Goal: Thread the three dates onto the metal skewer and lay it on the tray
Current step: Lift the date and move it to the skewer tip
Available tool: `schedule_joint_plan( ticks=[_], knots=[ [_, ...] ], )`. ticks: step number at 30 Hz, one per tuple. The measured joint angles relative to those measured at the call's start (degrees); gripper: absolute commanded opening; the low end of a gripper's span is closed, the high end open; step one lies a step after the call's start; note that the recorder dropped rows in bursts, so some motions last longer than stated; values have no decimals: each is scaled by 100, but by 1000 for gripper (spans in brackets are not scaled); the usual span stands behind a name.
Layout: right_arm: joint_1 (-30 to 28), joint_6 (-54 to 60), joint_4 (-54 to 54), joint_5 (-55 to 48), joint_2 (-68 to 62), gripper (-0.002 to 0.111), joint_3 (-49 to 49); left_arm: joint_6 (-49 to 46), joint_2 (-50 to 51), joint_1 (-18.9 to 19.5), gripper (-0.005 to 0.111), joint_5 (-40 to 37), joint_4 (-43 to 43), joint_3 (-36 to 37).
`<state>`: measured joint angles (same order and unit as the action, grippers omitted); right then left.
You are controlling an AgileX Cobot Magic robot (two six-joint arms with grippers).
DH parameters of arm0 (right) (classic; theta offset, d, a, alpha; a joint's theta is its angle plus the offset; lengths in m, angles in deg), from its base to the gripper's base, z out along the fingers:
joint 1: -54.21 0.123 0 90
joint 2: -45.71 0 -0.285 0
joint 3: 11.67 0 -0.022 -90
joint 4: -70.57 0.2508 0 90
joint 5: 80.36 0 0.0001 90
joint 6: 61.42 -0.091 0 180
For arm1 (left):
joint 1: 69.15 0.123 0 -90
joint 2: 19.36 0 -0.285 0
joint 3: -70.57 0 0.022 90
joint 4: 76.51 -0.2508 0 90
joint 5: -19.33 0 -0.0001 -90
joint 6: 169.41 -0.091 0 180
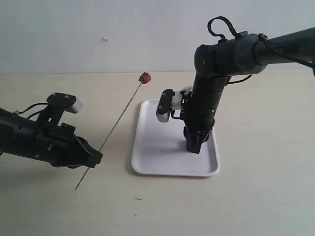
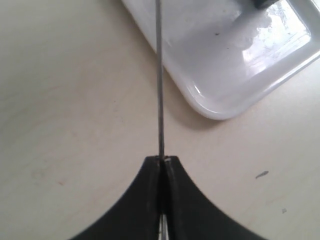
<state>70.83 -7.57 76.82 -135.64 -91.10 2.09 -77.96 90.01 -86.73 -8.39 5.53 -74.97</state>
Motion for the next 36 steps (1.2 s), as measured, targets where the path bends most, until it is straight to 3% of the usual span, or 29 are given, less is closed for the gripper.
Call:
schedule_joint_plan(
  ticks=[8,16,22,28,36],
  knots=[
    [0,-420,-83,-1260,-142,26,641,-813,0,0,0,139,-22,0],
    [-276,-982,386,-1401,-28,26,1627,-1382,0,0,0,618,-58,0],
    [-924,-1021,1514,-1436,131,26,1785,-1802,0,0,0,741,-70,0],
    [-1595,-1032,2959,-1457,142,26,1785,-2637,77,0,0,376,-80,0],
    [-1731,-1299,3943,-1457,142,26,1785,-3122,185,0,0,279,-80,0]
  ],
)
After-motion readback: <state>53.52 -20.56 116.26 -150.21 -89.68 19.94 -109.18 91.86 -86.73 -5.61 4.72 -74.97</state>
